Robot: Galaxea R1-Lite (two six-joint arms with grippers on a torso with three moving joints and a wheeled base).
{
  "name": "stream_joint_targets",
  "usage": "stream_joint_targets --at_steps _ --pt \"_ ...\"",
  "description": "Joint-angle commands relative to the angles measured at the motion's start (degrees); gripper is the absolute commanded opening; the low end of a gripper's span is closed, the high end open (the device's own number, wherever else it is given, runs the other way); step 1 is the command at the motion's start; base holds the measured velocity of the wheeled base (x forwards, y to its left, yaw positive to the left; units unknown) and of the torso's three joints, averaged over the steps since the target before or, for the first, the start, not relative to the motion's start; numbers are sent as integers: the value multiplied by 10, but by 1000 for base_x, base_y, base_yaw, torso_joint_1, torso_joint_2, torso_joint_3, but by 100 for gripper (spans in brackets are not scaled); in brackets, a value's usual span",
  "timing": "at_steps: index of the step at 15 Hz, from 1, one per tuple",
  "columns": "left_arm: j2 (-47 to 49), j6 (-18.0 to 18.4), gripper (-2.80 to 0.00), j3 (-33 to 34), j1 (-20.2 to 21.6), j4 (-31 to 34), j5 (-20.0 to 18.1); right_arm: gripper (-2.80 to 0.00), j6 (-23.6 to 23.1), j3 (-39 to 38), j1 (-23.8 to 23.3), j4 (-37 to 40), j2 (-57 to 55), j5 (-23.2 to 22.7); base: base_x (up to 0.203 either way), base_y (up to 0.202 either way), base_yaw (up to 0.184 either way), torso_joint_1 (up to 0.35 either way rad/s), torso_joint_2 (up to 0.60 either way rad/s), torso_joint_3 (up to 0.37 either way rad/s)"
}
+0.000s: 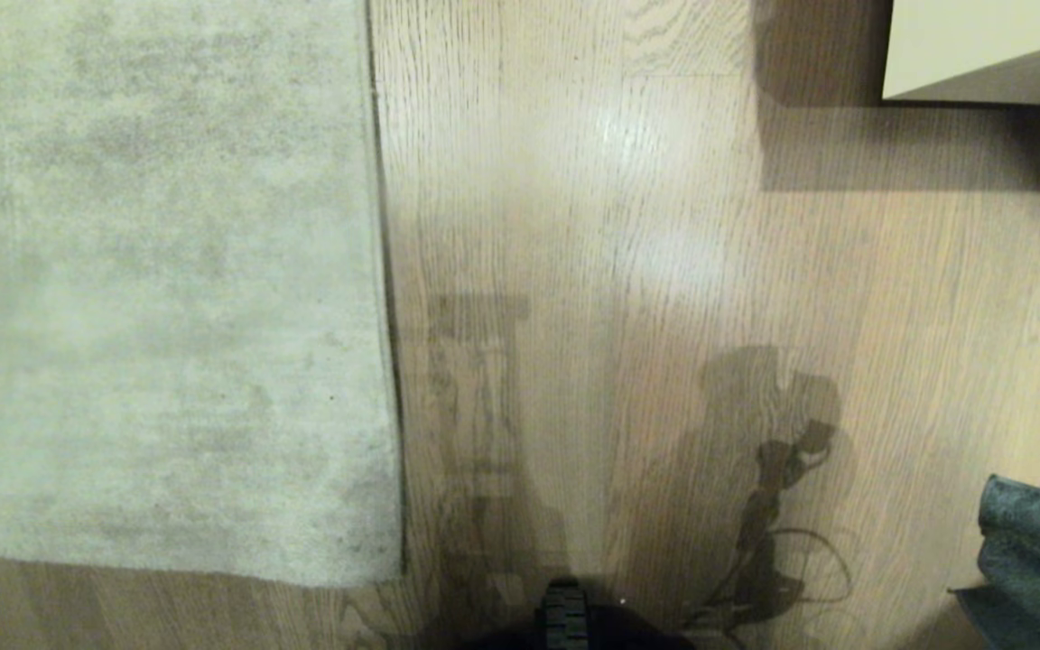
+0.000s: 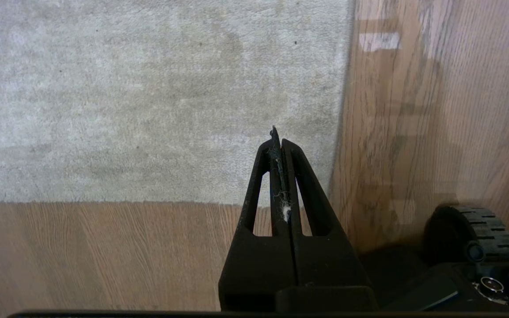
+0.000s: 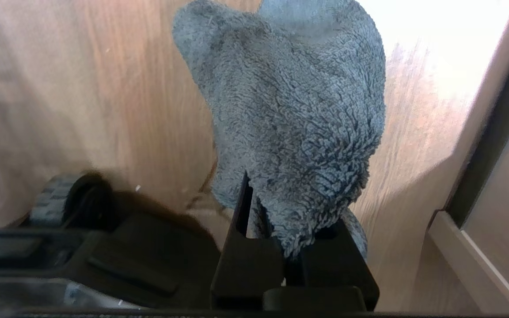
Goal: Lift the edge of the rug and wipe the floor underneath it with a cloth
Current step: Put down the rag
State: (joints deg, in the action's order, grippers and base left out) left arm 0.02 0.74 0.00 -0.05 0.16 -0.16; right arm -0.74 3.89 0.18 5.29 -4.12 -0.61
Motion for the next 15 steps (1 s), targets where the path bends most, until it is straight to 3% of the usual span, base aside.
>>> stream_joint_targets --at_steps 1,8,15 --pt "0 0 -280 0 0 0 0 -280 -1 29 1 3 -92 -7 0 0 0 0 0 0" --pt "0 0 -280 0 0 0 0 -280 -4 69 39 -63 -376 -14 0 0 0 0 0 0" --pt "0 0 -280 0 0 0 0 -280 40 62 26 -301 -615 73 0 0 0 0 0 0"
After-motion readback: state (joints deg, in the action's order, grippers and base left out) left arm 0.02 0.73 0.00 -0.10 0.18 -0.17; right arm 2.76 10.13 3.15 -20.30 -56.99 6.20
